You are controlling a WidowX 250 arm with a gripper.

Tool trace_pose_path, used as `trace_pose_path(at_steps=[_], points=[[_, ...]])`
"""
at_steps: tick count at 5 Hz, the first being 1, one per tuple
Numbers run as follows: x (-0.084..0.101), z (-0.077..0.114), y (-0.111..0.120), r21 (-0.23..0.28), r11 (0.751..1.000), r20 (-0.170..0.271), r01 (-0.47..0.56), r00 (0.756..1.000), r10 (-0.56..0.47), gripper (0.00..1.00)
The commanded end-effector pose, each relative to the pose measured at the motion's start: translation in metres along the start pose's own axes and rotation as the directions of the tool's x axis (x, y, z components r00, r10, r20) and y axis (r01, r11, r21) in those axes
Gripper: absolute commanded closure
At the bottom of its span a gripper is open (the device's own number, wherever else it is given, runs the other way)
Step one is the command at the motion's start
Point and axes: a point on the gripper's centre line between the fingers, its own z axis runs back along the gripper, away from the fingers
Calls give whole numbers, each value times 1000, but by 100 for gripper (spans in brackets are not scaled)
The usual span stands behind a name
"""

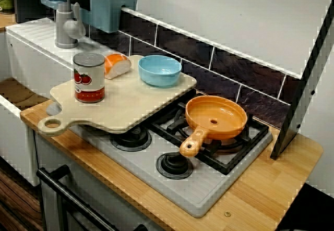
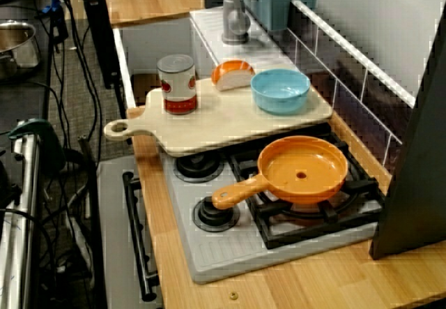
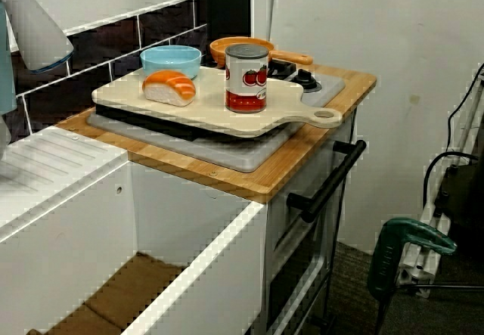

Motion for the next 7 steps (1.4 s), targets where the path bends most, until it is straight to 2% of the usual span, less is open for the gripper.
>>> trace_pose_path(at_steps=[1,2,4,5,6,7], points=[[0,0,0,0,1000,0,0,1000,0,0],[28,-29,1,107,994,46,-9,999,4,0],[68,-56,12,273,957,167,-97,985,52,0],[88,-72,22,253,958,185,-132,979,86,0],[101,-84,29,157,972,224,-176,965,139,0],[118,-91,30,57,985,181,-161,972,148,0]])
